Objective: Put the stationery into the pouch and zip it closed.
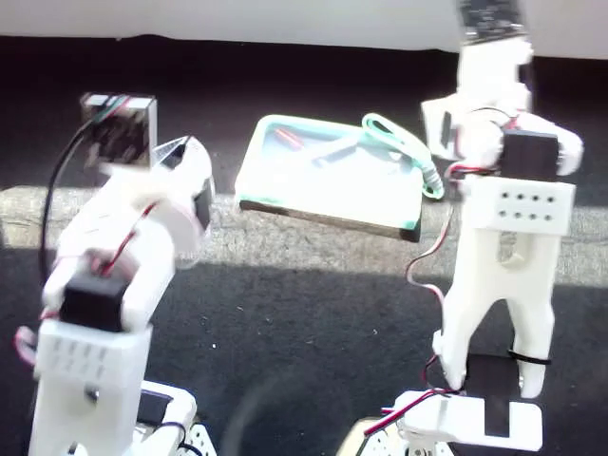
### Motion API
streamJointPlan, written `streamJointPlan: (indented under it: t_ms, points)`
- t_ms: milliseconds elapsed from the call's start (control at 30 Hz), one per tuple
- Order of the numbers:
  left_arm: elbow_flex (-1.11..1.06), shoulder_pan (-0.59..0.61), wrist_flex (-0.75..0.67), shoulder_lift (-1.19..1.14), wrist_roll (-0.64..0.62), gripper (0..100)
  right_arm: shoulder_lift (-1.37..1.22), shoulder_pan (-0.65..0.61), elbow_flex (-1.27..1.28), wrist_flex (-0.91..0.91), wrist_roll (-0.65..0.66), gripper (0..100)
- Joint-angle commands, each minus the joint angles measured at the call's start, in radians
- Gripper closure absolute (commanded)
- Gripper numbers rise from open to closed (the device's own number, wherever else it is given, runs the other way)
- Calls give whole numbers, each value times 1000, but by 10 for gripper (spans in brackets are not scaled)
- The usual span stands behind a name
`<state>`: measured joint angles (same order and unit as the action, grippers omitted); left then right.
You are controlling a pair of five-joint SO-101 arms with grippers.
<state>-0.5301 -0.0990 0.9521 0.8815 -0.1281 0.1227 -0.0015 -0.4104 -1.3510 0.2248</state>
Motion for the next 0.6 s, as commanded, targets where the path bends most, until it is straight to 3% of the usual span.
streamJointPlan:
  t_ms: [0, 200, 567]
  points:
    - [88, 12, 14, -134, -21, 990, -4, 27, 36, 39, -86, 978]
    - [165, 12, 137, -303, -18, 988, -252, 33, 120, 200, -98, 773]
    - [162, 36, 215, -335, -15, 987, -723, 42, -114, 255, -91, 769]
